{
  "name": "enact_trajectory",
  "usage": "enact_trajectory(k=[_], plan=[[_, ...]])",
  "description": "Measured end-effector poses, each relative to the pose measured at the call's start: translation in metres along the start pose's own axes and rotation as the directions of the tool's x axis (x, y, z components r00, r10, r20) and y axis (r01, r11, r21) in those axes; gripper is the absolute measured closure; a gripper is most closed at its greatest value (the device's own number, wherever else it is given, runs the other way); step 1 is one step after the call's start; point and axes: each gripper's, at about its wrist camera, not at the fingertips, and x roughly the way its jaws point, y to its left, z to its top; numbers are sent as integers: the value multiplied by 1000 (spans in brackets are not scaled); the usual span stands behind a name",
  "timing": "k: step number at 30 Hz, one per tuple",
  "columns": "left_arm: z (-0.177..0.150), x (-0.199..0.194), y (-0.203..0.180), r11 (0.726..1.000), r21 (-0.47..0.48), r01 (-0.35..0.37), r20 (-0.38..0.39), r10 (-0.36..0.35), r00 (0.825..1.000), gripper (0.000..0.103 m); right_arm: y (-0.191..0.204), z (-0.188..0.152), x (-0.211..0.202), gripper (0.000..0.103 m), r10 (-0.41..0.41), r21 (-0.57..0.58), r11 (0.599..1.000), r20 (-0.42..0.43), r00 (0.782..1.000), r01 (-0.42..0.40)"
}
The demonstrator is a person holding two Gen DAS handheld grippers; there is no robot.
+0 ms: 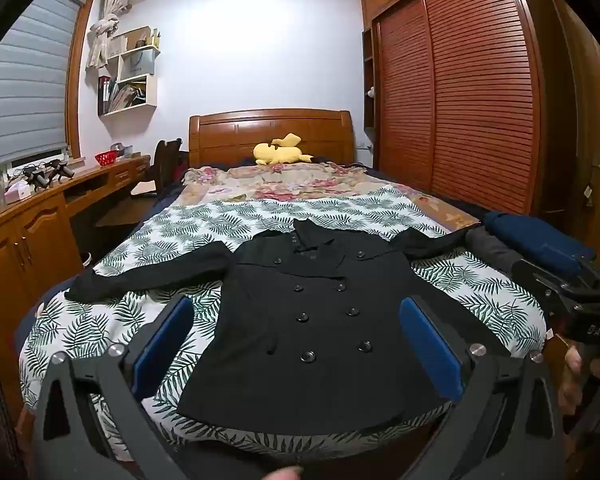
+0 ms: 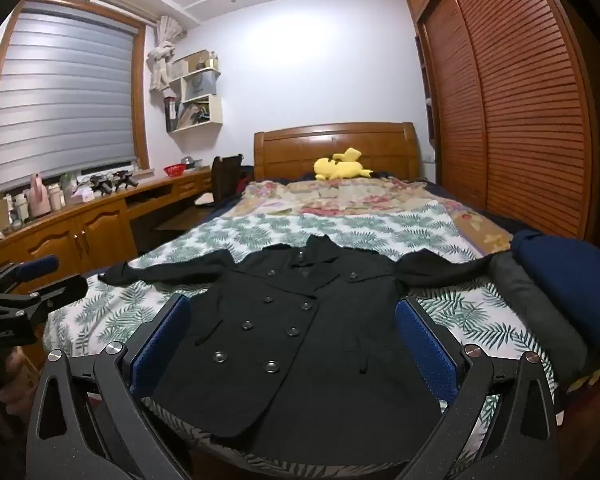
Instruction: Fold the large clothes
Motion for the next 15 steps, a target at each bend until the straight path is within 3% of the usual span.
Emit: enact_trajectory(k=[15], plan=[[0,-2,4,1000,-1,-5,-4,5,1000,0,0,0,1,0,-2,-2,1000,-2,1000,2]])
